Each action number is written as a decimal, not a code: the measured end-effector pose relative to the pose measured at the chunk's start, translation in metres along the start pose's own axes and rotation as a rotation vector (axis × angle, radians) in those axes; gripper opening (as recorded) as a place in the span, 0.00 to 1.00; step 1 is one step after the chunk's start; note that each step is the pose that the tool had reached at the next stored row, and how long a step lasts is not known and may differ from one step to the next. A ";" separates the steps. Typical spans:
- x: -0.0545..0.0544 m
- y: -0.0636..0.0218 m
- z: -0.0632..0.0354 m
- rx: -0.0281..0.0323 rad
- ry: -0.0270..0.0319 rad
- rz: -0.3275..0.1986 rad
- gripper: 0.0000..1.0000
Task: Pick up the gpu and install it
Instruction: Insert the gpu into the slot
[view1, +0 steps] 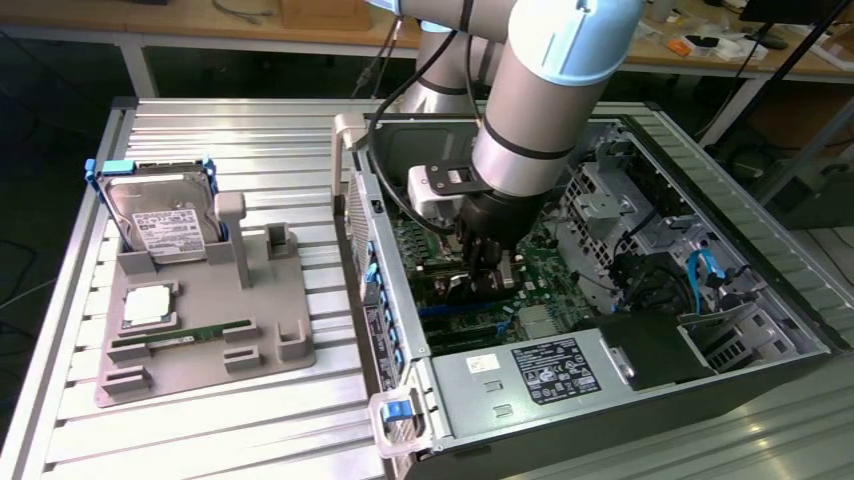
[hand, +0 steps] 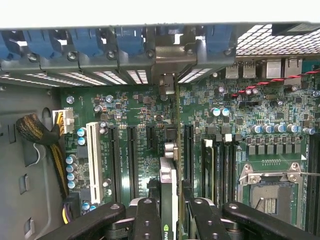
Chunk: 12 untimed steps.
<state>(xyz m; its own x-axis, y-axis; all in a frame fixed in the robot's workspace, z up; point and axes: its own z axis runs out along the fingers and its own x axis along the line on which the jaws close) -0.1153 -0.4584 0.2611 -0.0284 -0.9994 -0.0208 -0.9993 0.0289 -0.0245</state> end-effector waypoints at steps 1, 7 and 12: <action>0.000 0.0000 0.0003 -0.0001 0.0001 0.000 0.27; 0.000 0.0001 0.0009 0.0002 -0.0001 0.000 0.27; 0.000 0.0002 0.0011 0.0002 0.0001 0.000 0.27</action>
<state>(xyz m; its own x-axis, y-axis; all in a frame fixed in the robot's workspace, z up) -0.1155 -0.4584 0.2600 -0.0284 -0.9994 -0.0207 -0.9993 0.0289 -0.0248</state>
